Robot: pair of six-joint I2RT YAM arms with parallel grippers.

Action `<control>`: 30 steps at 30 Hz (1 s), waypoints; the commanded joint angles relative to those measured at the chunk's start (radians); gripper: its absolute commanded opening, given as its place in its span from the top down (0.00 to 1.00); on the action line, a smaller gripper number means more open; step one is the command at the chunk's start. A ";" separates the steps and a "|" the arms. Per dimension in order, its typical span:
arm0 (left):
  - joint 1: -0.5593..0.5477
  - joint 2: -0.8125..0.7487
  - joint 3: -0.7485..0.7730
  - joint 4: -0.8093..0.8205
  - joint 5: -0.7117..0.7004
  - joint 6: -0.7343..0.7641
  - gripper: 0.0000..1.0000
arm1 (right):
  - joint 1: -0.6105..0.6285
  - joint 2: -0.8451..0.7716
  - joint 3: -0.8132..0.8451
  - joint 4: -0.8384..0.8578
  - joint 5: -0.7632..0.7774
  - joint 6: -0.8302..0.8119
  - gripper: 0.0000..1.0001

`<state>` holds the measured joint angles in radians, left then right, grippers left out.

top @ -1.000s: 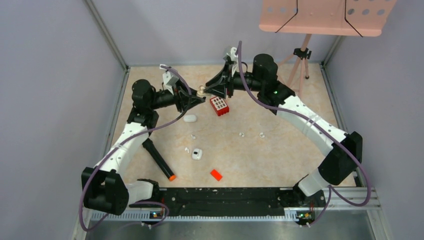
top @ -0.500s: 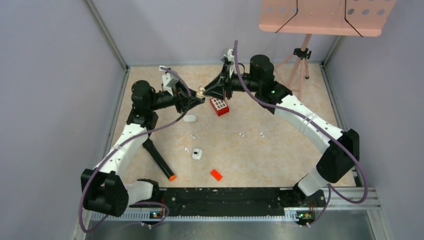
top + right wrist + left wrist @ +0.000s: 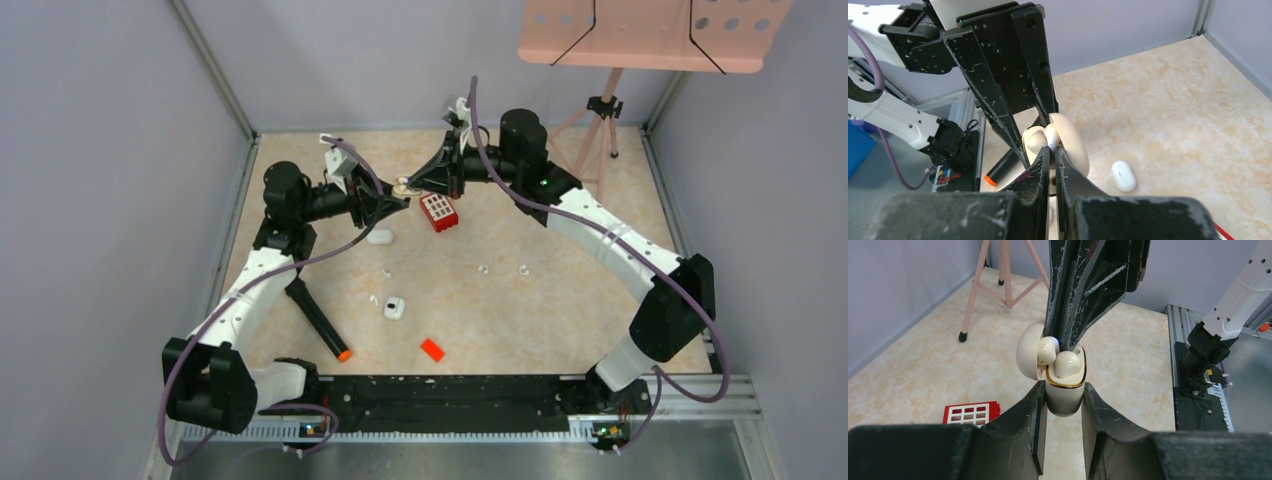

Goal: Insert the wireless bluetooth earbuds into the charging case
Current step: Place the earbud in the charging case.

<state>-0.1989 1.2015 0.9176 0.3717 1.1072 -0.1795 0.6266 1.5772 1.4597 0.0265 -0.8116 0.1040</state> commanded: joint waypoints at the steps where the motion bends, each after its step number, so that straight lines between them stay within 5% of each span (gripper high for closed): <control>1: -0.008 -0.040 -0.002 0.052 0.059 -0.004 1.00 | -0.046 0.008 -0.020 0.124 -0.035 0.103 1.00; 30: 0.010 -0.034 0.017 0.053 0.012 -0.025 1.00 | -0.068 -0.067 -0.104 0.136 -0.122 0.077 1.00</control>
<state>-0.1917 1.1995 0.9176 0.3580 1.1217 -0.1871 0.5663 1.5471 1.3636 0.1513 -0.9142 0.1928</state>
